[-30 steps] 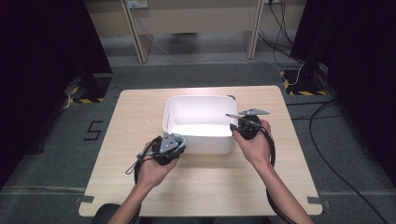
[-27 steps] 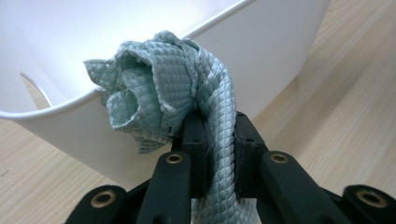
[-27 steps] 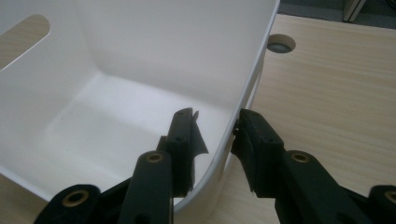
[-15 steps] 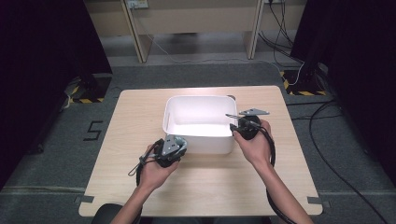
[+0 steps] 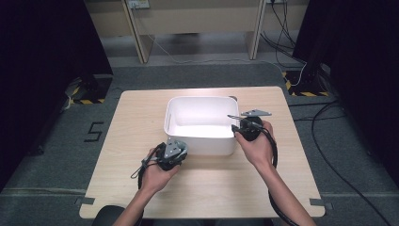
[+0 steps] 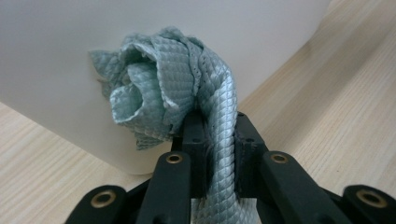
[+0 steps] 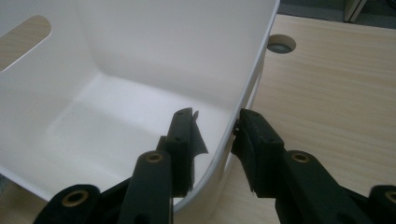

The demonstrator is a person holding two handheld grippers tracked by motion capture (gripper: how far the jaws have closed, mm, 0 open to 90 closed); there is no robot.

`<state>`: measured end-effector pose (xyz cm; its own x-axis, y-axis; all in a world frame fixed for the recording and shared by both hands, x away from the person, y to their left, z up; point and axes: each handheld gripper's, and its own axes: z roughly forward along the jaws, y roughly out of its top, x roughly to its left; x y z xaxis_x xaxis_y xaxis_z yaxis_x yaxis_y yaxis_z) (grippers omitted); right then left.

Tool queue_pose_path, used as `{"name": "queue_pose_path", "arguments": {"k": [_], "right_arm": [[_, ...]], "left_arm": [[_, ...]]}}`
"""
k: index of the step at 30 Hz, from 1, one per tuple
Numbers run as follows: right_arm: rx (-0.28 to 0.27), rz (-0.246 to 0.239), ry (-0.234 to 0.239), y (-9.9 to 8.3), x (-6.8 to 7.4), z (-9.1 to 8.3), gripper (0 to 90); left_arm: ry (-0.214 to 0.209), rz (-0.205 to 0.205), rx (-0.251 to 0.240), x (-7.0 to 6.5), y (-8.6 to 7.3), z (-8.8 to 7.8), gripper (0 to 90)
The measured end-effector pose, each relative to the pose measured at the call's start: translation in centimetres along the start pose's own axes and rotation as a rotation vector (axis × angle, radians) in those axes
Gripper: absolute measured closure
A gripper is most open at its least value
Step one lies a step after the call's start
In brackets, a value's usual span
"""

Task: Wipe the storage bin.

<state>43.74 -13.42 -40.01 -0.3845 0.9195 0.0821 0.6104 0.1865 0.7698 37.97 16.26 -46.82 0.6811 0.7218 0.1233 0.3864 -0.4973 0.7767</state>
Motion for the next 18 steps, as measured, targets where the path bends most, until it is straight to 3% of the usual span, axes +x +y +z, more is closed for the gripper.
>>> {"name": "queue_pose_path", "arguments": {"k": [18], "right_arm": [[-0.002, 0.002, 0.0, 0.0, 0.0, 0.0, 66.8]], "left_arm": [[0.0, 0.003, 0.043, -0.1, -0.8, 1.3, 78.3]]}}
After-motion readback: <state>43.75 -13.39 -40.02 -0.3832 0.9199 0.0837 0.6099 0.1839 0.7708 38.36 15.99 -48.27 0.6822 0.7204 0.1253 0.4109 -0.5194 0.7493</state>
